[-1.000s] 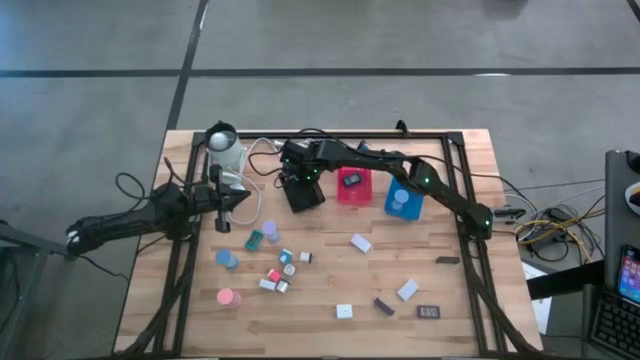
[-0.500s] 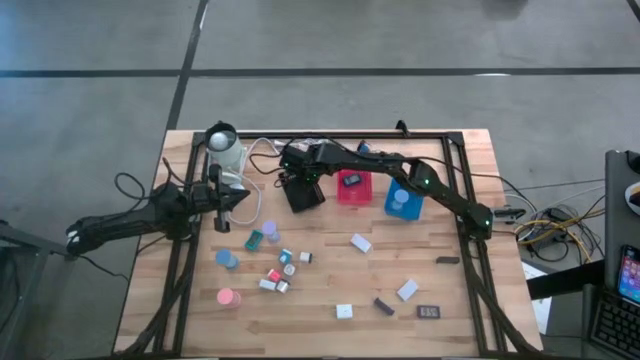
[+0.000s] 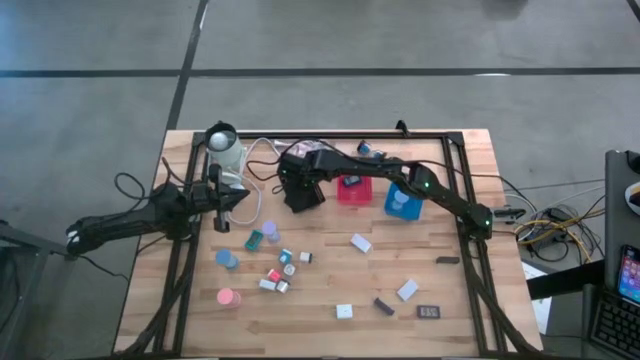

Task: Pick & Place Office items
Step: Put the right blue charger adapter into the black bin

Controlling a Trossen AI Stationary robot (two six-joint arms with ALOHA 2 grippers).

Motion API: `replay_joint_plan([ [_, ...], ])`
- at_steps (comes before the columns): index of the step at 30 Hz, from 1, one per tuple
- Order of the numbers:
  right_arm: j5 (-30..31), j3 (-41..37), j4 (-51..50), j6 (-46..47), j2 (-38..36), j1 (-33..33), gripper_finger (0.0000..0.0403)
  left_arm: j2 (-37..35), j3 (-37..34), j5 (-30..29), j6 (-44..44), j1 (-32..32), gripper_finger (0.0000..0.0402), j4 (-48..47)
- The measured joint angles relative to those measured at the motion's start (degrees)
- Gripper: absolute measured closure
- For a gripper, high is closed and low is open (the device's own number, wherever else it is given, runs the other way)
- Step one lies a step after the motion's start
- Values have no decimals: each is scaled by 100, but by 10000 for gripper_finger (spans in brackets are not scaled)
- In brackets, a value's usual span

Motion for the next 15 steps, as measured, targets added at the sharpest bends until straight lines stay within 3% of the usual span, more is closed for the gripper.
replay_joint_plan([
  [15, -191, -345, 319, -73, 118, -16, 270, -1, 0, 0, -6, 0, 388, -6],
])
